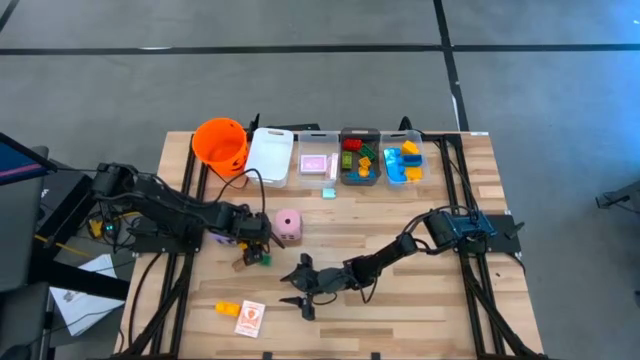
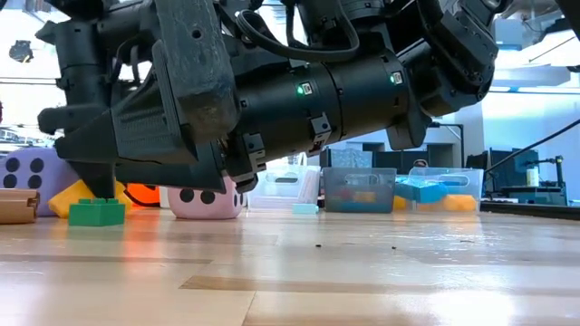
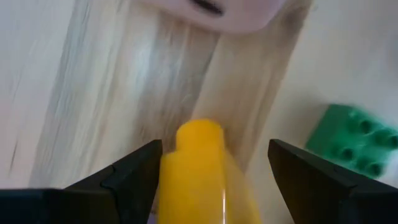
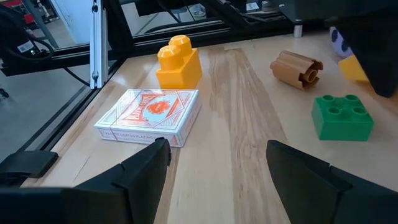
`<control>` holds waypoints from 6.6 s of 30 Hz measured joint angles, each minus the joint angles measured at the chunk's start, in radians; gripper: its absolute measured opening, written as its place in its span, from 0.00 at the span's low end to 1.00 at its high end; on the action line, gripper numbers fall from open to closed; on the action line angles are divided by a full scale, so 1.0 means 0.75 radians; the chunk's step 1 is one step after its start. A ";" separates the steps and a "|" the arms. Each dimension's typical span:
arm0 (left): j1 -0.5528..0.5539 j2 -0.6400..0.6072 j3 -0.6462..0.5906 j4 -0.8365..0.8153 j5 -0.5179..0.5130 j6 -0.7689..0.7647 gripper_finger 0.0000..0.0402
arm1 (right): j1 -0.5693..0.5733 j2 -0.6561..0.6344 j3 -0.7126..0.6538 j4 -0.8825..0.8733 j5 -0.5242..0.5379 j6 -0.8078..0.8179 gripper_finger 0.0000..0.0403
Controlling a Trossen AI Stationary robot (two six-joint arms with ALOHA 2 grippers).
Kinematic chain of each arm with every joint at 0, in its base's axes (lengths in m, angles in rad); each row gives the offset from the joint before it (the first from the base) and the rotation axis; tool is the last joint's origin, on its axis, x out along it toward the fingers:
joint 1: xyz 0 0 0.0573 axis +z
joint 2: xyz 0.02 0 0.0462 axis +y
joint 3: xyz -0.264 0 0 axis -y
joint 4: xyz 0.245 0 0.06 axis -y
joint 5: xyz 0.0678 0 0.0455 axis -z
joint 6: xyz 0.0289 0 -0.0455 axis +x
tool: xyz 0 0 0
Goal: Pick & Place Toys
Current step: Put the big yellow game piece into the right transparent bin
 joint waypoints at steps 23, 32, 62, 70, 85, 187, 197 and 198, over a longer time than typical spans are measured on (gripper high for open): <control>-0.006 -0.007 -0.081 -0.009 0.045 -0.292 0.57 | 0.003 -0.001 -0.001 -0.070 -0.001 0.083 0.66; -0.006 -0.010 -0.083 0.025 0.019 -0.288 0.33 | 0.008 -0.128 -0.002 -0.377 -0.030 0.064 0.66; 0.035 -0.434 -0.081 1.187 0.011 0.180 0.32 | 0.302 -0.879 -0.876 -0.135 1.274 -0.199 0.66; 0.053 -0.239 -0.082 1.514 0.038 0.151 0.32 | 0.287 -0.871 -0.876 0.120 1.136 -0.352 0.66; 0.030 0.300 -0.072 2.618 0.031 0.097 0.32 | 0.281 -0.870 -0.751 0.205 1.275 -0.783 0.66; 0.023 0.312 0.143 2.440 -0.064 -0.124 0.33 | -0.012 -0.868 -0.568 0.623 0.874 -1.505 0.66; 0.022 0.311 0.144 2.392 -0.041 -0.120 0.32 | -0.014 -0.869 -0.568 0.610 0.886 -1.509 0.66; 0.022 0.311 0.144 2.392 -0.036 -0.119 0.32 | -0.014 -0.869 -0.568 0.610 0.885 -1.511 0.66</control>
